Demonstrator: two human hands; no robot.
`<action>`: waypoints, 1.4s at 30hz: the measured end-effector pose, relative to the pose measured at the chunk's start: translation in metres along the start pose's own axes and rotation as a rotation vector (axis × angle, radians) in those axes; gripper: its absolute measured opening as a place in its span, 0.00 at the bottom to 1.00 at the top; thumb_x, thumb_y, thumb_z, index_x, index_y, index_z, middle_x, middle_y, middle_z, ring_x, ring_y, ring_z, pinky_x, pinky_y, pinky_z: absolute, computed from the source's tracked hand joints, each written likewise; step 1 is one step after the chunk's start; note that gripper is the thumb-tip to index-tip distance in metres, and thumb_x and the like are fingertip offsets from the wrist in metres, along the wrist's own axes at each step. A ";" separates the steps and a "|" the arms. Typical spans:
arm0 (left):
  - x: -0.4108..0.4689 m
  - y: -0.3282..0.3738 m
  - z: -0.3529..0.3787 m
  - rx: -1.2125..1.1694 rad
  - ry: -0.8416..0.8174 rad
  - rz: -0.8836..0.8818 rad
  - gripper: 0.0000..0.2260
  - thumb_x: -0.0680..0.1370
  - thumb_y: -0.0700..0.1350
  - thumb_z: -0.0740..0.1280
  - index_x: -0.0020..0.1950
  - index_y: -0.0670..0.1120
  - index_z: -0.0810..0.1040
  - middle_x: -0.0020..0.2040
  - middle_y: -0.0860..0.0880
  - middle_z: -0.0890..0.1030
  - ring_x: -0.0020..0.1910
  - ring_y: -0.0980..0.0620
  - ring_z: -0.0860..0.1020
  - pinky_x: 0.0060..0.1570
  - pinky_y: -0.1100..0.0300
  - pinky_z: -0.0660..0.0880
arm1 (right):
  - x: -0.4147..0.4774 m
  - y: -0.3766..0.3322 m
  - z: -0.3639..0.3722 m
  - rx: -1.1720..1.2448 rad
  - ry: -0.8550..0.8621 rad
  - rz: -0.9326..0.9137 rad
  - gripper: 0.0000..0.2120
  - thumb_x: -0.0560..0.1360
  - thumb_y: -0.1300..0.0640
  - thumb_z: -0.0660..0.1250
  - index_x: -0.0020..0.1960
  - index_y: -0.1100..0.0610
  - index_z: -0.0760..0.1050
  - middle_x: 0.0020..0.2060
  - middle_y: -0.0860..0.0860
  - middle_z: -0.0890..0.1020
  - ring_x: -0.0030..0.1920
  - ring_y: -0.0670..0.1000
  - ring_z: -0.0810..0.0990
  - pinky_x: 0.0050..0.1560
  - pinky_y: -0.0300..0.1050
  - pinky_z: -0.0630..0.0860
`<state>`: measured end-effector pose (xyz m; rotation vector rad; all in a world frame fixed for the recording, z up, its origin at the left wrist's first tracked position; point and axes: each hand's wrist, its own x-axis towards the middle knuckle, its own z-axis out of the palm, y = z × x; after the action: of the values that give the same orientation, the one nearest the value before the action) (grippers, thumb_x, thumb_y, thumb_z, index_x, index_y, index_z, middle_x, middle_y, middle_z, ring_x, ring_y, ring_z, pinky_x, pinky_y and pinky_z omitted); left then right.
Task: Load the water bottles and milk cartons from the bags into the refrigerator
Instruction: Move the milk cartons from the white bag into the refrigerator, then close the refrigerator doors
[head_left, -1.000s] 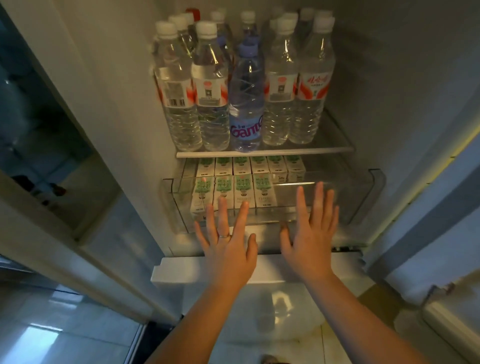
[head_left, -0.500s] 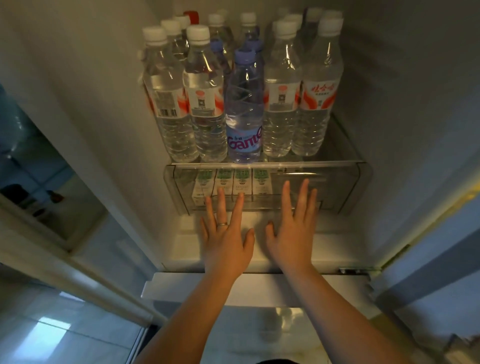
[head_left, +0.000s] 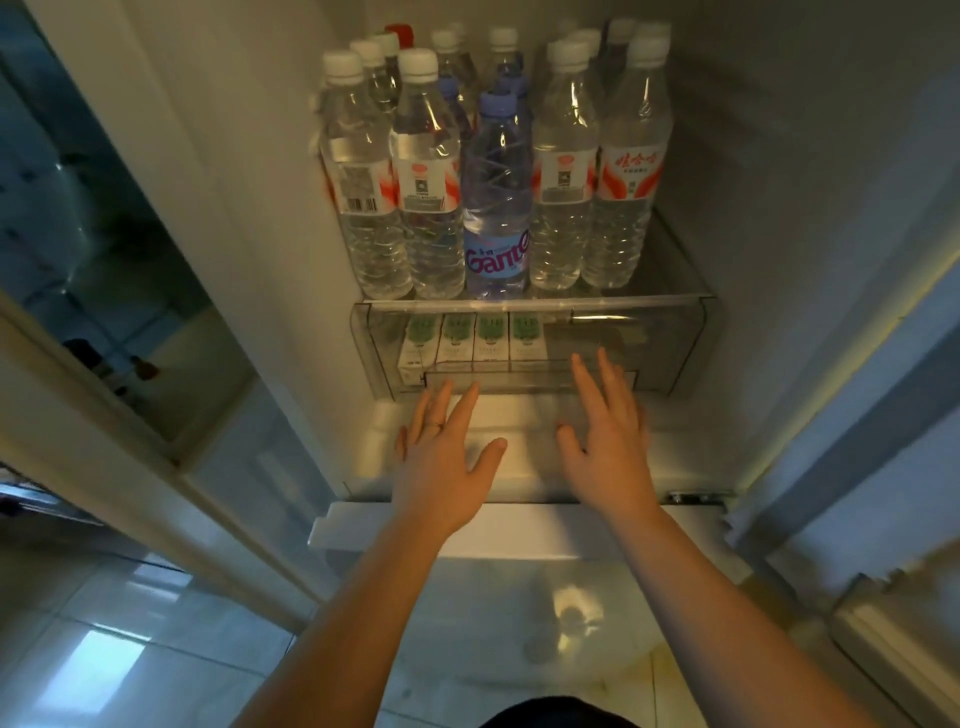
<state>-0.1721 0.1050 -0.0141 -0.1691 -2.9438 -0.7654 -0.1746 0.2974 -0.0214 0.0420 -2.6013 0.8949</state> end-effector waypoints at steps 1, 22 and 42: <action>-0.010 -0.002 -0.002 -0.013 0.011 0.010 0.30 0.79 0.62 0.59 0.79 0.62 0.51 0.81 0.56 0.48 0.79 0.55 0.42 0.77 0.47 0.48 | -0.009 -0.001 -0.005 -0.020 -0.016 0.005 0.34 0.74 0.50 0.58 0.79 0.46 0.54 0.79 0.49 0.53 0.78 0.54 0.52 0.74 0.65 0.53; -0.266 -0.014 0.025 -0.068 -0.095 0.234 0.23 0.78 0.62 0.57 0.71 0.56 0.70 0.75 0.56 0.64 0.77 0.51 0.56 0.72 0.44 0.62 | -0.289 -0.015 -0.081 -0.064 -0.116 0.010 0.24 0.77 0.49 0.59 0.73 0.50 0.67 0.70 0.48 0.70 0.70 0.52 0.68 0.66 0.50 0.66; -0.543 0.216 0.124 -0.007 0.036 0.207 0.20 0.78 0.60 0.60 0.67 0.55 0.74 0.71 0.53 0.71 0.74 0.49 0.62 0.70 0.46 0.61 | -0.532 0.113 -0.317 -0.096 -0.212 -0.191 0.26 0.77 0.51 0.62 0.74 0.50 0.65 0.73 0.46 0.67 0.74 0.49 0.63 0.70 0.50 0.63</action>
<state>0.3853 0.3080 -0.0831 -0.4471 -2.8316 -0.7406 0.4108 0.5256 -0.0559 0.3717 -2.7718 0.7317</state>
